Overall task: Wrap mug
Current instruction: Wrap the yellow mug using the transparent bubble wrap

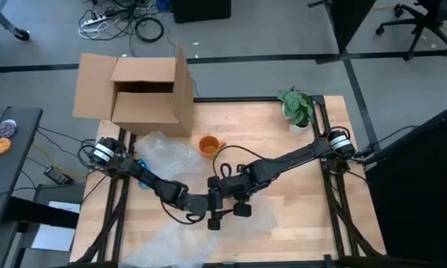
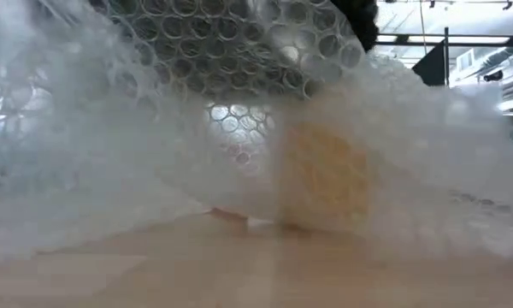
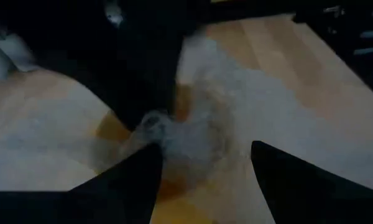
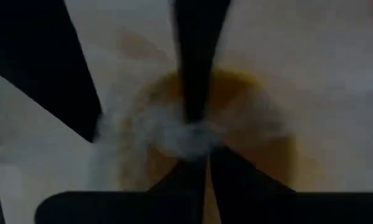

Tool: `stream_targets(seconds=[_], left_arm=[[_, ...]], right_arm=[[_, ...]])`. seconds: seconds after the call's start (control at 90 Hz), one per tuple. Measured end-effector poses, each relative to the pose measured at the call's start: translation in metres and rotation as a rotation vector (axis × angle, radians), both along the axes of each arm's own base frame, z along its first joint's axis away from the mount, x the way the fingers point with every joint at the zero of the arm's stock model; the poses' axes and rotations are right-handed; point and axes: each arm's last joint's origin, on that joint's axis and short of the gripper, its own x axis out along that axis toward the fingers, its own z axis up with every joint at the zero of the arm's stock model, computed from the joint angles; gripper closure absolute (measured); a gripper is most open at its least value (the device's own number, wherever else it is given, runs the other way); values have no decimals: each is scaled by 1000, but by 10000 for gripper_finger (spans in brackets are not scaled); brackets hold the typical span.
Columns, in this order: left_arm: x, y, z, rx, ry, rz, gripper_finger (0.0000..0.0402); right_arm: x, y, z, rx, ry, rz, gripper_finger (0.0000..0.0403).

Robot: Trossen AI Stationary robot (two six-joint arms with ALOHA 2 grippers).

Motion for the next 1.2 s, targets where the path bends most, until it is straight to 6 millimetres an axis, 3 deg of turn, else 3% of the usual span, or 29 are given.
stream_targets(seconds=[0.189,0.3,0.422,0.611,0.822,1.033,1.2], left_arm=[[0,0,0,0,1,0,172],[0,0,0,2,3,1,172],[0,0,0,2,3,1,172],[-3,-1,2,10,21,-6,172],[-28,-11,29,13,72,-40,172],[-28,-14,23,63,59,39,172],[-16,-7,9,41,55,47,172]], right_arm=[[0,12,31,-35,-63,44,403],[0,22,36,-27,-107,91,403],[-3,25,23,-39,-71,105,403],[-5,11,-21,-47,-14,64,403],[-12,-7,-65,11,29,18,402],[-10,-6,-65,45,15,23,402],[-4,5,-45,59,-13,46,402]])
